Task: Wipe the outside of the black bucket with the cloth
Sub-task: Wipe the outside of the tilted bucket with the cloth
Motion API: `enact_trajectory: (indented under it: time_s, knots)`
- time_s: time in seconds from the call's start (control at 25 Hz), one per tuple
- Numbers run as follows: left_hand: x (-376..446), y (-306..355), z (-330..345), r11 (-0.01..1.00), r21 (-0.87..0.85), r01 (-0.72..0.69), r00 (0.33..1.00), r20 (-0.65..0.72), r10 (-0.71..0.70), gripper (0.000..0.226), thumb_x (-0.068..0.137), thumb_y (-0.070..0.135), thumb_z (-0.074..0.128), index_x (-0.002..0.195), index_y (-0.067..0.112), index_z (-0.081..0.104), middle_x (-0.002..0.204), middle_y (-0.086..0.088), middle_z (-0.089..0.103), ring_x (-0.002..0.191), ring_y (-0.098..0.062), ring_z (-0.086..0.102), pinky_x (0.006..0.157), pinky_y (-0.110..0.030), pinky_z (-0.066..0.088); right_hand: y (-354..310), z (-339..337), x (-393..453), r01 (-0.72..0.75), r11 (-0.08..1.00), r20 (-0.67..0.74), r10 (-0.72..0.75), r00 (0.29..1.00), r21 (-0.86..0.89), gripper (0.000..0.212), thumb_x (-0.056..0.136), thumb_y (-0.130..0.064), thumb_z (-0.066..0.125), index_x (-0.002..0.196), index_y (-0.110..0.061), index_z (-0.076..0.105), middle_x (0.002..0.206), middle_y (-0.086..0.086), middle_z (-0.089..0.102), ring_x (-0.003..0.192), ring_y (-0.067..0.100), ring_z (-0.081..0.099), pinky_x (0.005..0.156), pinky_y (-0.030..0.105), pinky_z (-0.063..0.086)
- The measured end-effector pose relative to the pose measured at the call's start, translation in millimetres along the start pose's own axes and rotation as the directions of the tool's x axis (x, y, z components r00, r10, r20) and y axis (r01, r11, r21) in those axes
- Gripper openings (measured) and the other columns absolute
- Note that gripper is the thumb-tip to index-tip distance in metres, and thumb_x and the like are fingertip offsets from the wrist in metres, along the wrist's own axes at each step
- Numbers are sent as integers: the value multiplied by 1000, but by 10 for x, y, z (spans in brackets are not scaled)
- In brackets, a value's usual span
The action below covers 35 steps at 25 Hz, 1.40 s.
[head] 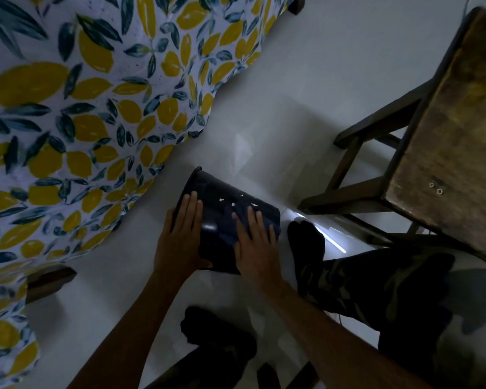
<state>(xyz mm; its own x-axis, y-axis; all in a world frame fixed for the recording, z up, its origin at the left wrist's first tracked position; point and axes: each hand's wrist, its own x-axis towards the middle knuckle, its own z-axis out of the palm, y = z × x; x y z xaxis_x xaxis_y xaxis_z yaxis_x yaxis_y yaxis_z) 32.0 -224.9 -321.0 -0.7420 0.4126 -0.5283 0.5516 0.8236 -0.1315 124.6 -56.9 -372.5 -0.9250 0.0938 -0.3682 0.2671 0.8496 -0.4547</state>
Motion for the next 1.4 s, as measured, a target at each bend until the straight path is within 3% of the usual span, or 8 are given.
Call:
enact_trajectory:
  time_s: [0.08, 0.24, 0.48, 0.6, 0.76, 1.0, 1.28, 1.4]
  knots:
    - [-16, -3, 32, 1000, -14, -3, 1000, 2, 3, 156, 39, 77, 80, 155, -2, 11, 165, -21, 3, 153, -35, 5, 121, -53, 16, 74, -7, 359, -67, 998, 60, 67, 996, 11, 60, 96, -39, 22, 155, -28, 16, 163, 4, 18, 151, 27, 14, 118, 55, 14]
    - [26, -36, 31, 1000, -19, -13, 1000, 19, 13, 155, 39, 75, 80, 155, -3, 11, 164, -22, 3, 153, -35, 4, 121, -53, 16, 87, -142, 971, -275, 945, 129, 255, 958, 177, 51, 93, -34, 25, 138, -18, 44, 143, 7, 47, 132, 31, 43, 109, 53, 32]
    - [28, -22, 24, 1000, -8, -16, 1000, -6, 16, 152, 45, 79, 76, 154, -4, 10, 164, -22, 3, 153, -34, 4, 121, -52, 18, -310, -3, -151, 81, 992, -14, -80, 997, 92, 57, 98, -34, 29, 153, -22, 27, 164, 5, 16, 151, 26, 12, 118, 48, 14]
    - [35, -18, 24, 1000, 12, -19, 1000, -11, 19, 153, 43, 78, 78, 154, -5, 12, 164, -23, 6, 153, -35, 7, 120, -53, 20, -287, -72, 380, -5, 995, -3, 6, 1000, 95, 57, 98, -33, 27, 154, -23, 25, 163, 5, 20, 150, 27, 17, 119, 51, 15]
    - [106, -31, 16, 1000, 3, -18, 1000, 10, 18, 153, 39, 74, 82, 154, -3, 16, 164, -22, 9, 152, -35, 10, 118, -53, 23, -135, -187, 1299, -214, 930, 167, 170, 971, 297, 50, 97, -35, 29, 143, -25, 44, 139, 9, 55, 124, 32, 52, 105, 50, 40]
    - [-117, -68, 90, 991, 44, -128, 991, -30, 130, 135, 55, 58, 81, 155, 0, 11, 165, -19, 8, 153, -32, 10, 118, -48, 26, -28, 104, -30, 8, 988, -17, -5, 1000, 155, 58, 95, -28, 26, 151, -11, 33, 157, 11, 35, 140, 32, 39, 109, 46, 41]
    - [-55, -83, 22, 986, 55, -160, 986, -39, 162, 130, 58, 52, 78, 156, 1, 10, 165, -17, 4, 153, -30, 4, 119, -47, 24, 5, 16, 673, -264, 829, 38, 282, 959, 493, 49, 96, -26, 35, 145, -25, 43, 142, 8, 54, 128, 29, 52, 109, 42, 40]
    - [-36, -76, 52, 990, 40, -132, 990, -43, 134, 128, 61, 54, 78, 155, -1, 10, 165, -18, 3, 153, -32, 5, 119, -48, 25, -260, 136, 178, -124, 944, -49, 145, 988, 305, 52, 95, -20, 40, 147, -14, 39, 156, 12, 35, 145, 31, 31, 119, 49, 25]
